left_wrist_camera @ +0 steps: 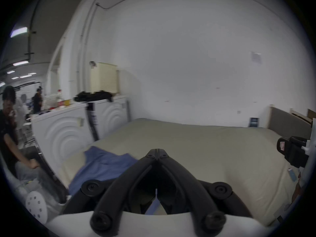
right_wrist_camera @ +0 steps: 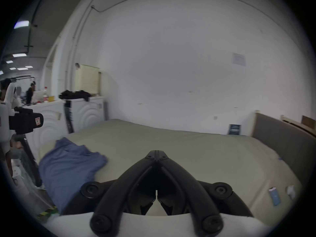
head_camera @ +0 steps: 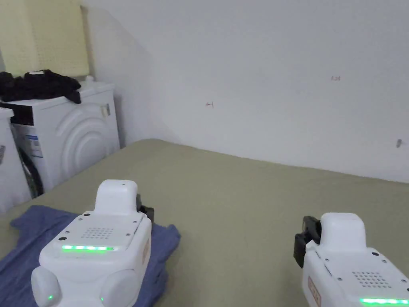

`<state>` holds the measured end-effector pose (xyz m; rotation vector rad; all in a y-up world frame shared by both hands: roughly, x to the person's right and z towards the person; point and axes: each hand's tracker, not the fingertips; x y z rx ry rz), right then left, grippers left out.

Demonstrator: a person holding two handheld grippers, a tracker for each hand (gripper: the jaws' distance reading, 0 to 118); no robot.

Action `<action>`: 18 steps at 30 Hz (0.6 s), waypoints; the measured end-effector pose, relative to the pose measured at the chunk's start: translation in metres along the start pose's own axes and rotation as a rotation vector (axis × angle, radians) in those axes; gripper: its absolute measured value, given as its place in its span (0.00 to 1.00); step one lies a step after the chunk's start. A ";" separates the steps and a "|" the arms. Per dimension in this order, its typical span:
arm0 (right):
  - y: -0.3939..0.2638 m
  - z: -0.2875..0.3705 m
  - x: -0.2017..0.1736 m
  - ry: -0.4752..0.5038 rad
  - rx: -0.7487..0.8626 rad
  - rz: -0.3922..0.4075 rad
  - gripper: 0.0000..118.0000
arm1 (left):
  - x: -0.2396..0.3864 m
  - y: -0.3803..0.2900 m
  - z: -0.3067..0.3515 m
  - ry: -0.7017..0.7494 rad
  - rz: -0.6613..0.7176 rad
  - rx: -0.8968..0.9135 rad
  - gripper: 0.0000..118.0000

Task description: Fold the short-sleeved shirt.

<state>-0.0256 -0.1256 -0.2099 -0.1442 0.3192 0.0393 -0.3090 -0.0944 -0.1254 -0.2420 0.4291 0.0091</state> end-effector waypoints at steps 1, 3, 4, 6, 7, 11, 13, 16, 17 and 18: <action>0.000 -0.007 -0.014 0.047 -0.007 -0.005 0.01 | -0.016 -0.001 0.001 0.030 0.016 -0.011 0.00; -0.002 -0.020 -0.038 0.113 -0.014 -0.011 0.01 | -0.045 -0.002 0.006 0.107 0.032 -0.019 0.00; -0.003 -0.026 -0.049 0.150 -0.014 -0.014 0.01 | -0.059 -0.003 0.004 0.149 0.027 -0.024 0.00; -0.007 -0.034 -0.068 0.203 -0.032 -0.013 0.01 | -0.079 -0.005 0.008 0.213 0.027 -0.030 0.00; -0.009 -0.037 -0.075 0.225 -0.037 -0.008 0.01 | -0.089 -0.006 0.007 0.223 0.033 -0.041 0.00; -0.017 -0.043 -0.089 0.247 -0.059 0.000 0.01 | -0.112 -0.012 -0.003 0.240 0.058 -0.063 0.00; -0.021 -0.044 -0.091 0.264 -0.078 -0.002 0.01 | -0.117 -0.015 -0.012 0.225 0.054 -0.103 0.00; -0.029 -0.048 -0.094 0.256 -0.088 0.022 0.01 | -0.123 -0.019 -0.023 0.208 0.087 -0.130 0.00; -0.030 -0.049 -0.094 0.253 -0.095 0.021 0.01 | -0.125 -0.021 -0.027 0.198 0.101 -0.134 0.00; -0.032 -0.052 -0.092 0.254 -0.110 0.016 0.01 | -0.126 -0.023 -0.033 0.191 0.111 -0.143 0.00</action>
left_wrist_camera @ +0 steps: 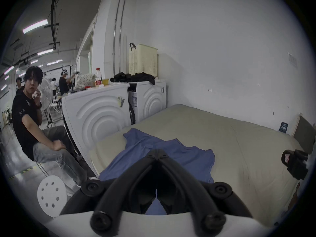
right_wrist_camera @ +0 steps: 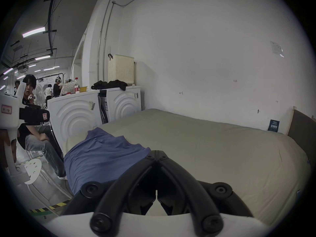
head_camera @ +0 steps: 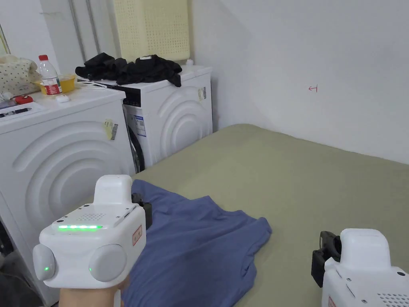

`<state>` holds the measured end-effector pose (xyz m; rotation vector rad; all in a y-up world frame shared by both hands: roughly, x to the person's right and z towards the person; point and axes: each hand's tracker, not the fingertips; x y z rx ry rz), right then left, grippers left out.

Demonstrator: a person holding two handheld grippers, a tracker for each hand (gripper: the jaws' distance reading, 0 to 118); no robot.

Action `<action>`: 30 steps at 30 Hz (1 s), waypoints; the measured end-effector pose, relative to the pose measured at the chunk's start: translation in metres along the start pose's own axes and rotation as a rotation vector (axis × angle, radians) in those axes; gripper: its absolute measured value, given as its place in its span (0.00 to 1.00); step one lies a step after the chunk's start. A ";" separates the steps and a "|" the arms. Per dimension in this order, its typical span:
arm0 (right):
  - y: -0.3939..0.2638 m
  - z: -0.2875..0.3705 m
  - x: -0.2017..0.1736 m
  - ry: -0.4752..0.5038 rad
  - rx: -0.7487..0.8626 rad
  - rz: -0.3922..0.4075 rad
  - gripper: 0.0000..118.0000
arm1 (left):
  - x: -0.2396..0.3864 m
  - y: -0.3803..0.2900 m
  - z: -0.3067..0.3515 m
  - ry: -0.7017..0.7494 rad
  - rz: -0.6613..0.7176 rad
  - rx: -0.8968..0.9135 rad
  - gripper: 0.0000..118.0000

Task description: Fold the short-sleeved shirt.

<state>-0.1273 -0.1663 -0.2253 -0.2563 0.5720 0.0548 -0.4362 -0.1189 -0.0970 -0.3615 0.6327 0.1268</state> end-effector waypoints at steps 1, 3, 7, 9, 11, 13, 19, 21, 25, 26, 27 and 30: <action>-0.002 -0.002 0.002 0.004 -0.007 -0.005 0.01 | 0.000 -0.001 -0.009 -0.007 -0.005 -0.017 0.00; -0.005 -0.005 0.005 -0.002 -0.013 -0.017 0.01 | 0.001 -0.003 -0.028 -0.016 -0.022 -0.051 0.00; -0.016 -0.011 0.012 -0.011 -0.039 -0.024 0.01 | 0.006 -0.013 -0.076 -0.051 -0.043 -0.136 0.00; -0.024 -0.015 0.016 -0.014 -0.063 -0.018 0.01 | 0.009 -0.021 -0.104 -0.069 -0.044 -0.185 0.00; -0.033 -0.021 0.019 -0.019 -0.101 -0.007 0.01 | 0.014 -0.029 -0.135 -0.097 -0.050 -0.242 0.00; -0.044 -0.028 0.022 -0.030 -0.130 0.003 0.01 | 0.020 -0.039 -0.167 -0.112 -0.052 -0.304 0.00; -0.072 -0.044 0.032 -0.031 -0.224 -0.044 0.01 | 0.043 -0.072 -0.247 -0.157 -0.141 -0.468 0.77; -0.082 -0.050 0.034 -0.028 -0.255 -0.043 0.01 | 0.047 -0.081 -0.266 -0.165 -0.120 -0.501 0.85; -0.097 -0.058 0.036 -0.030 -0.300 -0.046 0.01 | 0.050 -0.096 -0.288 -0.195 -0.065 -0.634 0.85; -0.100 -0.059 0.036 -0.032 -0.307 -0.048 0.01 | 0.052 -0.102 -0.295 -0.186 -0.085 -0.644 0.85; -0.102 -0.060 0.036 -0.031 -0.315 -0.051 0.01 | 0.056 -0.109 -0.299 -0.171 -0.119 -0.657 0.85; -0.106 -0.060 0.037 -0.026 -0.333 -0.052 0.01 | 0.068 -0.125 -0.303 -0.171 -0.188 -0.703 0.84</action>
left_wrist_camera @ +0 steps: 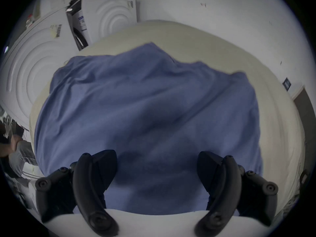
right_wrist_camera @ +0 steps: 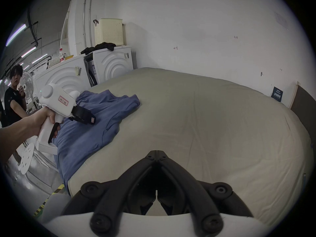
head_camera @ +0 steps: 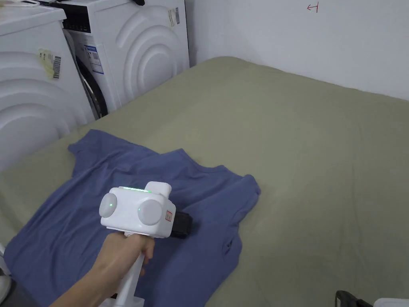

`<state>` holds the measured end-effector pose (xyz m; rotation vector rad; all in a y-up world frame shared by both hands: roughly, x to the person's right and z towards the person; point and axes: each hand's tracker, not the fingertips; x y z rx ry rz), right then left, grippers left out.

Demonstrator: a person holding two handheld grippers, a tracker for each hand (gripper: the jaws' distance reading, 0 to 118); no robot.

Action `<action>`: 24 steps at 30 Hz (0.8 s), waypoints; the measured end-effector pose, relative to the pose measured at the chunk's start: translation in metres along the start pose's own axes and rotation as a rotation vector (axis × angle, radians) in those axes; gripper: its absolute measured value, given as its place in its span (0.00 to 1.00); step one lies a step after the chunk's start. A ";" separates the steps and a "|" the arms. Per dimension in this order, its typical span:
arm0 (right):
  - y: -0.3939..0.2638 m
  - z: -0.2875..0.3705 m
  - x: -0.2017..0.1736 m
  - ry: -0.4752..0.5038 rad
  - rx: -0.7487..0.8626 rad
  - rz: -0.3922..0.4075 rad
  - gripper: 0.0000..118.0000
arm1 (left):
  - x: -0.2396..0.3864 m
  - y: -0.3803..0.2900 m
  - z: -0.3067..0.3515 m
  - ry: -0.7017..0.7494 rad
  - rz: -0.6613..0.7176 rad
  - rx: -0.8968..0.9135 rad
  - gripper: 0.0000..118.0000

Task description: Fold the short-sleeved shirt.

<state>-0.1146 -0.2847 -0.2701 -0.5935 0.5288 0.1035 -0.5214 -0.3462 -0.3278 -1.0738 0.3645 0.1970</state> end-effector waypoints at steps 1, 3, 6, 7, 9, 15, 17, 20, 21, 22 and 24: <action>-0.001 0.001 0.000 -0.002 -0.007 0.006 0.01 | 0.002 -0.002 0.000 0.021 0.001 0.020 0.83; -0.002 0.004 0.003 -0.005 -0.007 0.010 0.01 | 0.003 0.000 0.008 0.024 -0.008 0.033 0.69; -0.002 0.012 0.009 -0.010 -0.008 0.002 0.01 | -0.003 0.005 0.007 0.071 -0.018 0.059 0.00; -0.002 0.017 0.011 -0.013 -0.007 -0.002 0.01 | -0.005 0.004 0.008 0.111 -0.033 0.064 0.00; -0.002 0.030 0.019 -0.017 -0.001 -0.010 0.01 | -0.004 0.005 0.028 0.036 -0.011 0.034 0.00; -0.007 0.075 0.060 -0.105 0.022 -0.043 0.01 | 0.026 0.011 0.098 0.029 -0.130 0.139 0.00; -0.009 0.093 0.076 -0.157 0.036 -0.056 0.01 | 0.044 0.011 0.118 0.014 -0.190 0.170 0.00; -0.012 0.123 0.099 -0.216 0.067 -0.104 0.01 | 0.076 0.019 0.146 -0.085 -0.171 0.214 0.00; -0.012 0.135 0.107 -0.232 0.075 -0.117 0.01 | 0.092 0.022 0.156 -0.120 -0.175 0.239 0.00; -0.013 0.145 0.115 -0.254 0.083 -0.129 0.01 | 0.111 0.026 0.166 -0.148 -0.202 0.252 0.00; -0.016 0.164 0.128 -0.288 0.097 -0.141 0.01 | 0.148 0.035 0.179 -0.187 -0.277 0.292 0.00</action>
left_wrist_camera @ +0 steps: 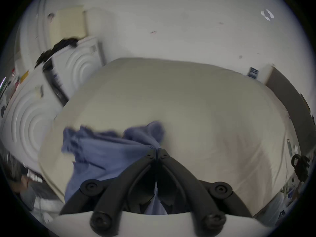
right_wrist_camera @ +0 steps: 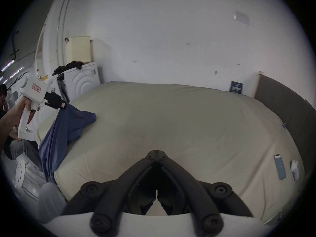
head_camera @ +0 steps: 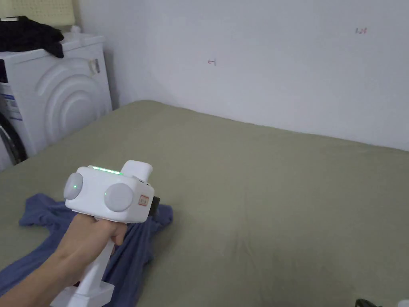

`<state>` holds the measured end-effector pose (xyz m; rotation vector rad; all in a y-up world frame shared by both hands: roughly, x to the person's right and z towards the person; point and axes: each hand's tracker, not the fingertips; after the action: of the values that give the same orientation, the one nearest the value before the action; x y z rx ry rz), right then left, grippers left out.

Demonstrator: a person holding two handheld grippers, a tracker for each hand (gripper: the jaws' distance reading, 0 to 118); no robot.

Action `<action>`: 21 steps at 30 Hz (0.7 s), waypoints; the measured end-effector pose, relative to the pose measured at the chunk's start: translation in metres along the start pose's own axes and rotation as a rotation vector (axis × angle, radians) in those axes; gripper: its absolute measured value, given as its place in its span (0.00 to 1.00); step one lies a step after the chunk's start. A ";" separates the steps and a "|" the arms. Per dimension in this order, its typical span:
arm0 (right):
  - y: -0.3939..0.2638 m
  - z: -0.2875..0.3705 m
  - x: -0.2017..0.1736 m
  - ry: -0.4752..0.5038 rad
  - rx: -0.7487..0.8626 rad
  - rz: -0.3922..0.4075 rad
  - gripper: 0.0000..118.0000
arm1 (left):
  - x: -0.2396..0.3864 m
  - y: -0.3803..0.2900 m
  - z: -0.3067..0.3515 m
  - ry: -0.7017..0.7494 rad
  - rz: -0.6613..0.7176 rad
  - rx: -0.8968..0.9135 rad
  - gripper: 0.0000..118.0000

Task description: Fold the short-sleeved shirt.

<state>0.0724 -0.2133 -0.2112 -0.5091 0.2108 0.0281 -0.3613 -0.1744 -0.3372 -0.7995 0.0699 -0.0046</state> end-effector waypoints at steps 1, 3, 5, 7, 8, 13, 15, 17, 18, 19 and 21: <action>0.001 0.007 0.008 -0.023 0.005 -0.002 0.01 | 0.022 0.011 0.004 -0.039 -0.023 0.025 0.00; 0.002 0.019 0.024 -0.069 0.023 -0.013 0.01 | 0.068 0.032 0.010 -0.119 -0.059 0.062 0.00; 0.004 0.028 0.039 -0.093 0.034 -0.032 0.01 | 0.124 0.050 0.022 -0.198 -0.117 0.097 0.00; 0.004 0.038 0.054 -0.134 0.047 -0.047 0.01 | 0.179 0.065 0.025 -0.288 -0.169 0.119 0.00; 0.004 0.042 0.060 -0.142 0.050 -0.053 0.01 | 0.201 0.070 0.025 -0.327 -0.188 0.120 0.00; -0.003 0.052 0.092 -0.217 0.048 -0.099 0.01 | 0.316 0.084 0.029 -0.499 -0.291 0.133 0.00; -0.007 0.053 0.103 -0.236 0.040 -0.114 0.01 | 0.349 0.081 0.015 -0.538 -0.296 0.099 0.00; -0.012 0.052 0.112 -0.254 0.024 -0.124 0.01 | 0.371 0.070 -0.006 -0.536 -0.296 0.046 0.00; -0.014 0.051 0.116 -0.257 0.017 -0.127 0.01 | 0.380 0.061 -0.021 -0.538 -0.305 0.013 0.00; -0.017 0.050 0.120 -0.263 0.011 -0.130 0.01 | 0.387 0.051 -0.036 -0.532 -0.300 -0.027 0.00; -0.022 0.046 0.125 -0.271 -0.007 -0.134 0.01 | 0.394 0.031 -0.069 -0.518 -0.302 -0.091 0.00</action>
<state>0.2052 -0.2133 -0.1879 -0.5199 -0.0892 -0.0331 0.0270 -0.2144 -0.4313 -0.8753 -0.5438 -0.0797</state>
